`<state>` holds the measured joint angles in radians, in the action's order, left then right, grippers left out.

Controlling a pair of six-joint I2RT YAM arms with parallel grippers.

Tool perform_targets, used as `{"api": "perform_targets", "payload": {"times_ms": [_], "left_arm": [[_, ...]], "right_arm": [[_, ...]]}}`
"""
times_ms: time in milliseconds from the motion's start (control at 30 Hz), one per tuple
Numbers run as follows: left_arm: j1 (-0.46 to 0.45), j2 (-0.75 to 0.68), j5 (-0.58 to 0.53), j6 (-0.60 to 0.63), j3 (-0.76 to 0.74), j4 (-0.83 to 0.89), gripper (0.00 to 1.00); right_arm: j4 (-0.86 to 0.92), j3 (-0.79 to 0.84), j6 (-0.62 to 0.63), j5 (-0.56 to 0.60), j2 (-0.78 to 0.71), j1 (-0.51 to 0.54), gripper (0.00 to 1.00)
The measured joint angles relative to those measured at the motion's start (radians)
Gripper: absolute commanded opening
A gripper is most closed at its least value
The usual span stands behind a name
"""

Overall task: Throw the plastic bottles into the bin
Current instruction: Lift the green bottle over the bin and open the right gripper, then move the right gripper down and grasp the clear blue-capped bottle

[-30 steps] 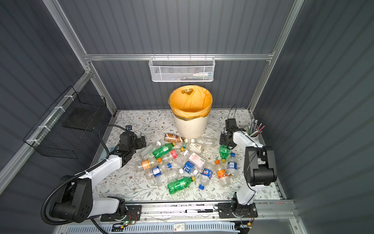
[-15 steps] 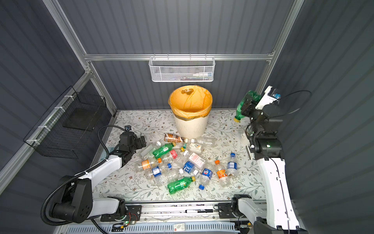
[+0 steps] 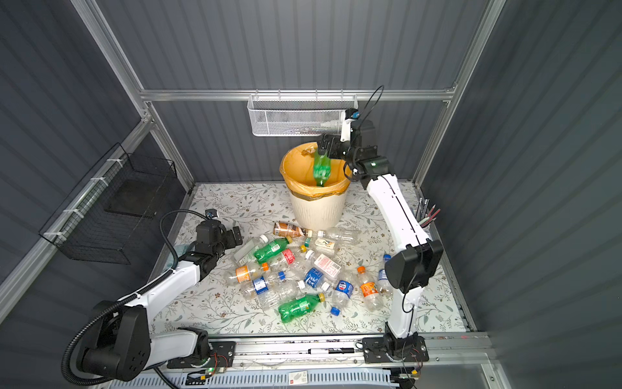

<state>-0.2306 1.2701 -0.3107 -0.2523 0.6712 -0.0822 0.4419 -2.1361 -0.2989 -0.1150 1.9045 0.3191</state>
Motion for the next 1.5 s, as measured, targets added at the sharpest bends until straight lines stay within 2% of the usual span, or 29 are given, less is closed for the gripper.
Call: {"api": "perform_targets", "payload": {"times_ms": [100, 233, 400, 500, 633, 733, 833, 967, 1333, 1500], "left_arm": [[-0.006, -0.022, -0.001, 0.000, -0.012, 0.004, 1.00], [-0.020, -0.038, -0.003, 0.000, -0.013, 0.012, 1.00], [-0.044, -0.047, -0.011, 0.001, -0.013, 0.015, 1.00], [-0.053, -0.059, -0.016, 0.001, -0.019, 0.015, 1.00], [-0.061, -0.071, -0.023, 0.001, -0.026, 0.016, 1.00], [-0.063, -0.081, -0.024, 0.002, -0.027, 0.017, 1.00], [-0.064, -0.085, -0.026, 0.002, -0.027, 0.018, 1.00], [-0.064, -0.086, -0.026, 0.002, -0.029, 0.019, 1.00], [-0.065, -0.083, -0.026, 0.002, -0.029, 0.020, 1.00], [-0.065, -0.081, -0.026, 0.001, -0.029, 0.027, 1.00]], "right_arm": [[-0.011, 0.196, 0.018, 0.064, -0.137, -0.008, 0.99], [-0.031, 0.448, 0.018, 0.175, -0.402, -0.021, 0.99], [-0.040, 0.769, -0.032, 0.313, -0.681, -0.022, 0.99], [0.016, 0.981, -0.092, 0.374, -0.764, -0.031, 0.99], [0.129, 1.231, -0.200, 0.416, -0.806, -0.054, 0.99], [0.212, 1.366, -0.275, 0.435, -0.877, -0.076, 0.99], [0.258, 1.419, -0.333, 0.445, -0.945, -0.092, 0.99], [0.260, 1.462, -0.397, 0.446, -0.965, -0.101, 0.98], [0.150, 1.568, -0.440, 0.370, -0.852, -0.191, 0.83], [0.086, 1.569, -0.425, 0.321, -0.782, -0.218, 0.81]]}}
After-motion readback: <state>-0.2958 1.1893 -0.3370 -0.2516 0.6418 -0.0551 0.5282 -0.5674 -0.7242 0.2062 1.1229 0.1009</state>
